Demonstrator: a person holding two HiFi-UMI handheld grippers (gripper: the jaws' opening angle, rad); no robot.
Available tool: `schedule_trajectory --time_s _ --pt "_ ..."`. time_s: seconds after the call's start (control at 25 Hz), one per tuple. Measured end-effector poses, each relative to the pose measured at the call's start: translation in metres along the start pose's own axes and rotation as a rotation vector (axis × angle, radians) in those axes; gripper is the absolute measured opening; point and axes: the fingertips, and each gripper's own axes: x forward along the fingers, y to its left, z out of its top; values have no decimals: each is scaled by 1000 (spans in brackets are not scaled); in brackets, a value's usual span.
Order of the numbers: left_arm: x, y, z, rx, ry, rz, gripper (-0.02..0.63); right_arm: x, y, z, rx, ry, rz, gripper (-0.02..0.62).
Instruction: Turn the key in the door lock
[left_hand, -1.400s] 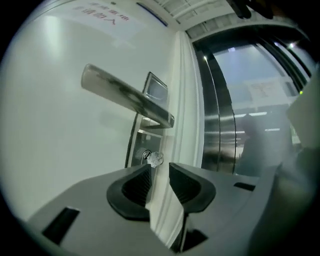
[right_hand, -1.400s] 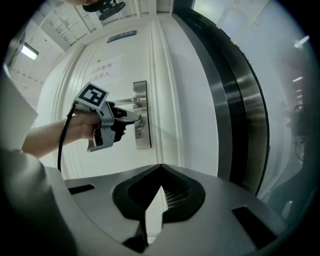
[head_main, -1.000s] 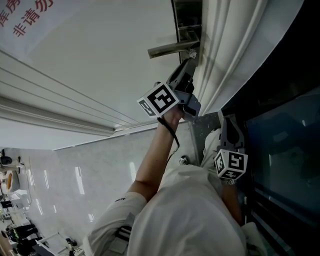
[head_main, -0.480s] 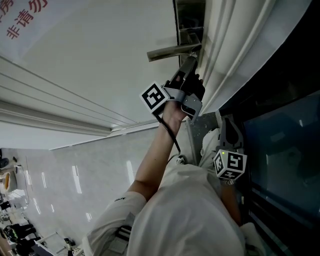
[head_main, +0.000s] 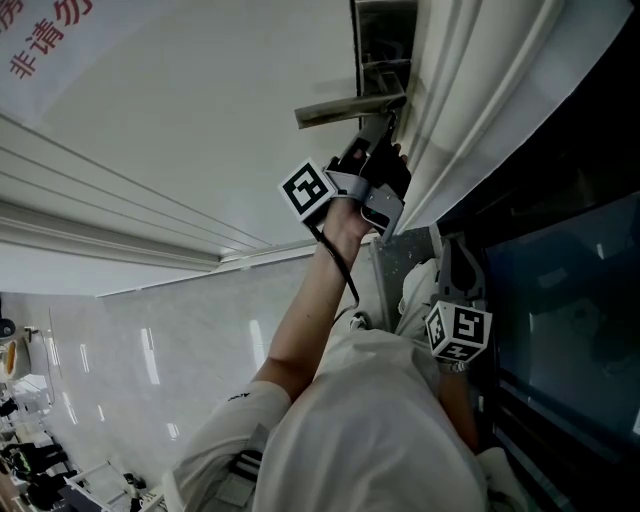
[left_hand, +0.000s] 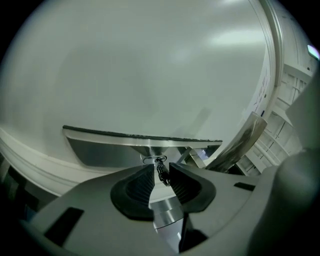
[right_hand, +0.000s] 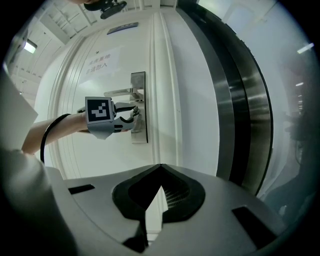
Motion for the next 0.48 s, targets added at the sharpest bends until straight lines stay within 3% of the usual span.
schedule_trajectory --time_s 0.16,0.48 --pt "1 -2 0 19 18 -2 79 2 -1 -1 -1 4 1 -8" --pt "0 0 0 -107 -23 -14 63 1 3 -5 6 8 8 -8"
